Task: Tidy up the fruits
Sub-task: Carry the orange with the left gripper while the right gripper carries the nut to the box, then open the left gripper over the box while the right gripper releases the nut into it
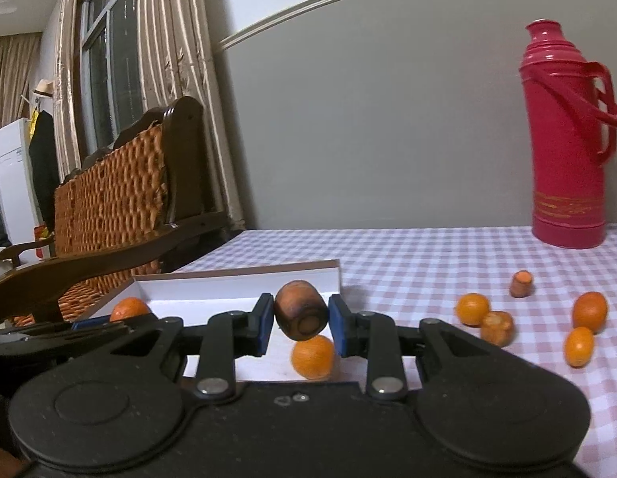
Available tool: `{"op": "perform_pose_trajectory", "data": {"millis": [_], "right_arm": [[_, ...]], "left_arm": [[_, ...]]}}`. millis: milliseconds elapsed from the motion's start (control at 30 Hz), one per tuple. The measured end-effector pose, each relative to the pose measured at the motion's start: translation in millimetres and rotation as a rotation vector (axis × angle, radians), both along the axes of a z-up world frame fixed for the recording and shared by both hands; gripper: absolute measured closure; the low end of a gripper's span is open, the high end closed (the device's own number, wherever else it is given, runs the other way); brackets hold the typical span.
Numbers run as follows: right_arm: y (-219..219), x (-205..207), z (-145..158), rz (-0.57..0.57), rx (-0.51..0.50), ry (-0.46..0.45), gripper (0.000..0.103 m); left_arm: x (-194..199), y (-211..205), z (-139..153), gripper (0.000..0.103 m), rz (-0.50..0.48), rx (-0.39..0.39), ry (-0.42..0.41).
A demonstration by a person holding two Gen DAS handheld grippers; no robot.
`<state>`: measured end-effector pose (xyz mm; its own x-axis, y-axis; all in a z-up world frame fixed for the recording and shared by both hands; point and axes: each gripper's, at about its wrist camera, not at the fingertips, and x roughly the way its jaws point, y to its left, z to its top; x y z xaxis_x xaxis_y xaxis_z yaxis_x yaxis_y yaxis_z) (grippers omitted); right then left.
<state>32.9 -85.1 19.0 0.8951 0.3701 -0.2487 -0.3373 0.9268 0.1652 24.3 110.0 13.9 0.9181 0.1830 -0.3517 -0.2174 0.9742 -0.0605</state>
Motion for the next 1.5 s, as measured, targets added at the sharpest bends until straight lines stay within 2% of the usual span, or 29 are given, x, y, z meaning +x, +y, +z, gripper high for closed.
{"op": "perform_pose_trajectory", "data": {"millis": [333,733,833,900,933,967,1033,1067,1100,1167,1333,1500], "right_arm": [[24,12,-4,0.023,-0.001,0.011,0.082],[41,33,-15,0.021,0.005,0.074,0.082],[45,38,-20,0.004,-0.009,0.080,0.073],[43,37,-20,-0.026,0.007,0.071,0.042],[39,35,-18,-0.035,0.035,0.056,0.036],[36,33,-16,-0.046,0.060,0.039,0.026],[29,29,-11,-0.055,0.091,0.008,0.024],[26,27,-10,-0.062,0.105,-0.005,0.022],[23,25,-8,-0.068,0.118,-0.014,0.013],[20,24,-6,-0.085,0.135,-0.041,0.006],[18,22,-2,-0.109,0.096,-0.098,0.006],[17,21,-3,-0.108,0.082,-0.094,0.006]], "left_arm": [[2,37,-5,0.066,0.083,-0.019,0.011],[21,62,-15,0.066,0.129,-0.014,0.075],[30,66,-18,0.066,0.149,-0.015,0.113],[33,70,-18,0.066,0.155,-0.032,0.121],[32,71,-17,0.053,0.157,-0.034,0.115],[30,72,-15,0.028,0.165,-0.035,0.106],[22,71,-10,0.005,0.191,-0.024,0.056],[19,69,-6,0.001,0.193,-0.018,0.031],[16,68,-3,0.000,0.192,-0.009,0.011],[12,64,0,0.000,0.202,0.014,-0.013],[8,61,2,0.000,0.189,0.011,-0.013],[9,58,0,0.000,0.179,0.010,0.010]]}}
